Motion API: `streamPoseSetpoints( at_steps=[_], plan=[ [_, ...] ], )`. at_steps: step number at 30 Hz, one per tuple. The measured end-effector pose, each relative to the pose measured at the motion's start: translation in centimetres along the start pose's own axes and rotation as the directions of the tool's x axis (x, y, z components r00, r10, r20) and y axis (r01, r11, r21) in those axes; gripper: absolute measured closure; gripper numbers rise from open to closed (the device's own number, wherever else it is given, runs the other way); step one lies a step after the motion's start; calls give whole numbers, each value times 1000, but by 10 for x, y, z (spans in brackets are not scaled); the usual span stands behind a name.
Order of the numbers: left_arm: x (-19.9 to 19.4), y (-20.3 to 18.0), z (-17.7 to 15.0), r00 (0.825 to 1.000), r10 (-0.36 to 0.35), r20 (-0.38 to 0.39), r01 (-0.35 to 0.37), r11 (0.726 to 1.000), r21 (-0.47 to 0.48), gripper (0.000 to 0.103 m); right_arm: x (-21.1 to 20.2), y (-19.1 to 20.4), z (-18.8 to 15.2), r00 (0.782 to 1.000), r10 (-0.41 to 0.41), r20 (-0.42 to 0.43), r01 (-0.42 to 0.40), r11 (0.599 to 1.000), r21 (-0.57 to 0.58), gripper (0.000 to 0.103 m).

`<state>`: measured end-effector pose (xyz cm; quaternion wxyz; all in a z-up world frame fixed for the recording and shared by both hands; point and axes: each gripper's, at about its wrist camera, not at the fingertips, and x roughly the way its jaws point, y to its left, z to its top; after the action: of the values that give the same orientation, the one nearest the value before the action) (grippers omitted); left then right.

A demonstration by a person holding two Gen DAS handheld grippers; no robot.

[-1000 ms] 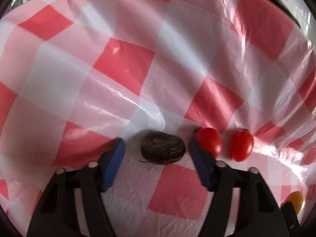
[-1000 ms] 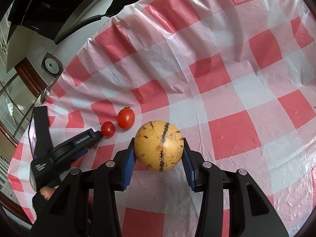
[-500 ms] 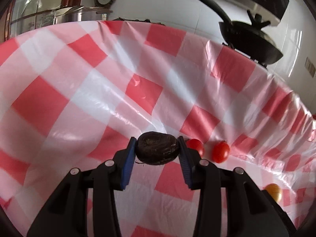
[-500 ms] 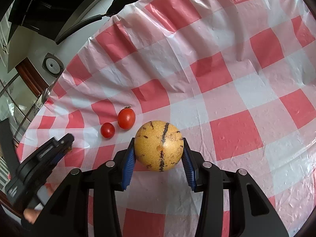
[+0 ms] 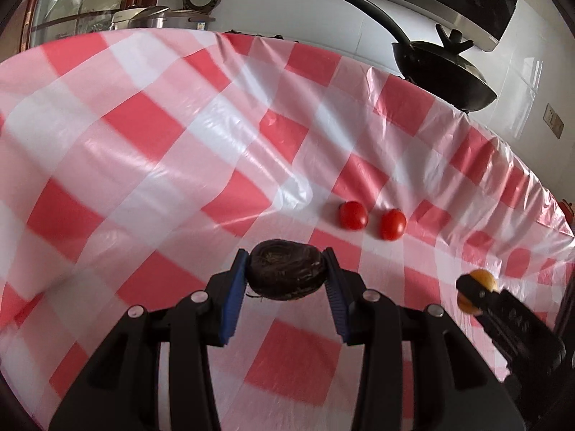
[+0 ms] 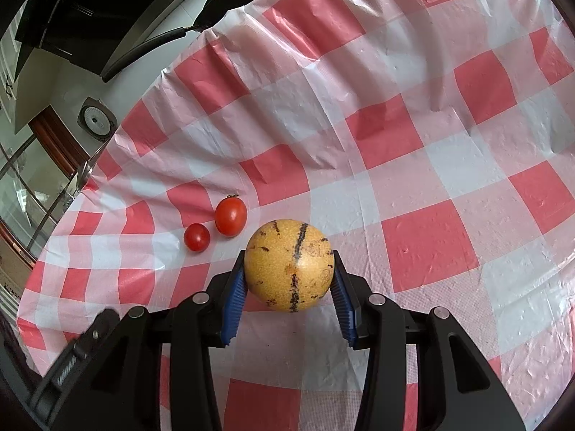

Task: Organize fruits
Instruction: 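Carry the held melon and brown fruit from the table over the white box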

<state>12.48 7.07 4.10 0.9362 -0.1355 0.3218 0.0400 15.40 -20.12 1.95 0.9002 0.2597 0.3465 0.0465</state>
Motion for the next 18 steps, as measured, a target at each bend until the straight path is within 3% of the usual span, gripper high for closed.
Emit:
streamPoseSetpoints(
  at_steps=[12,18],
  plan=[
    [-39,41,-28,1000,10,17,-9,996,-88,61,-3,-1,1,1000,10,12,-10,1000,12,60],
    [-101,72,-52,996,53,70,-45,993,-111,61,-15,-4,0,998,60,22,-61,998,32,60]
  ],
)
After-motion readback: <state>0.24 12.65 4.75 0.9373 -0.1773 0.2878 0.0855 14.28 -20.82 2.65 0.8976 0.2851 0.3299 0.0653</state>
